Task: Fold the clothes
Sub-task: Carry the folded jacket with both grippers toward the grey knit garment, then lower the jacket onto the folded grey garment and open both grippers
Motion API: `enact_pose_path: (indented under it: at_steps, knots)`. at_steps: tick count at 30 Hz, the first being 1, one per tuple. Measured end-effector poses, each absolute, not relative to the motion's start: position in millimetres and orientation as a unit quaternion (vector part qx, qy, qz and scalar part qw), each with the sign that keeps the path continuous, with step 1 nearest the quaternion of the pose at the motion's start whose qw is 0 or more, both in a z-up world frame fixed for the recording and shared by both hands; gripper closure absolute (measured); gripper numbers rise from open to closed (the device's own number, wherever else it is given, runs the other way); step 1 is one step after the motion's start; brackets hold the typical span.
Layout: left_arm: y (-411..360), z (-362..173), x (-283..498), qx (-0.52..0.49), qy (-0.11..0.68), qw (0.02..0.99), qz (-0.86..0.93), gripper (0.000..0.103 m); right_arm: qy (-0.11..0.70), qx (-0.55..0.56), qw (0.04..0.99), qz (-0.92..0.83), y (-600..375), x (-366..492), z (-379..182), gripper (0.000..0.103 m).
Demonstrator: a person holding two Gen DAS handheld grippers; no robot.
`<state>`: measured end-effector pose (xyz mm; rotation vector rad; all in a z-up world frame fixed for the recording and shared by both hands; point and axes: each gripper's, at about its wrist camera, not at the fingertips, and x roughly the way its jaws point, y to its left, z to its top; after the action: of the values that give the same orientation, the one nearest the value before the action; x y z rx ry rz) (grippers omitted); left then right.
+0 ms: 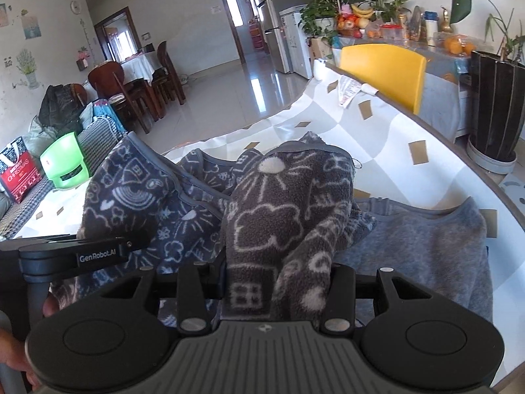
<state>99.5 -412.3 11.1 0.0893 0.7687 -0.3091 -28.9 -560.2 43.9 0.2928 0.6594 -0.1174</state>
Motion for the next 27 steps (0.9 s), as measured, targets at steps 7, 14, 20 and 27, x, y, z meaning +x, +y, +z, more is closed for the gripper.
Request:
enact_pose_path:
  at_steps: [7,14,20,27]
  knots:
    - [-472.0,4.0,110.6,0.047,0.383,0.904,-0.185,0.073,0.305,0.168,0.93,-0.115,-613.0,-37.7,46.5,0.061]
    - [-530.1,-1.4,127.3,0.049,0.381,0.897,-0.219,0.072,0.286,0.189,0.921,-0.183,-663.1,-38.6,42.2,0.061]
    - [-543.3,-31.9,142.8,0.065,0.385,0.905,-0.168,0.02,0.311,0.143,0.891,-0.297,-689.3,-33.1,19.9,0.04]
    - [-502.6,-25.5,149.2,0.047,0.386,0.909,-0.151,0.019,0.302,0.168,0.889,-0.3,-702.0,-46.8,25.2,0.036]
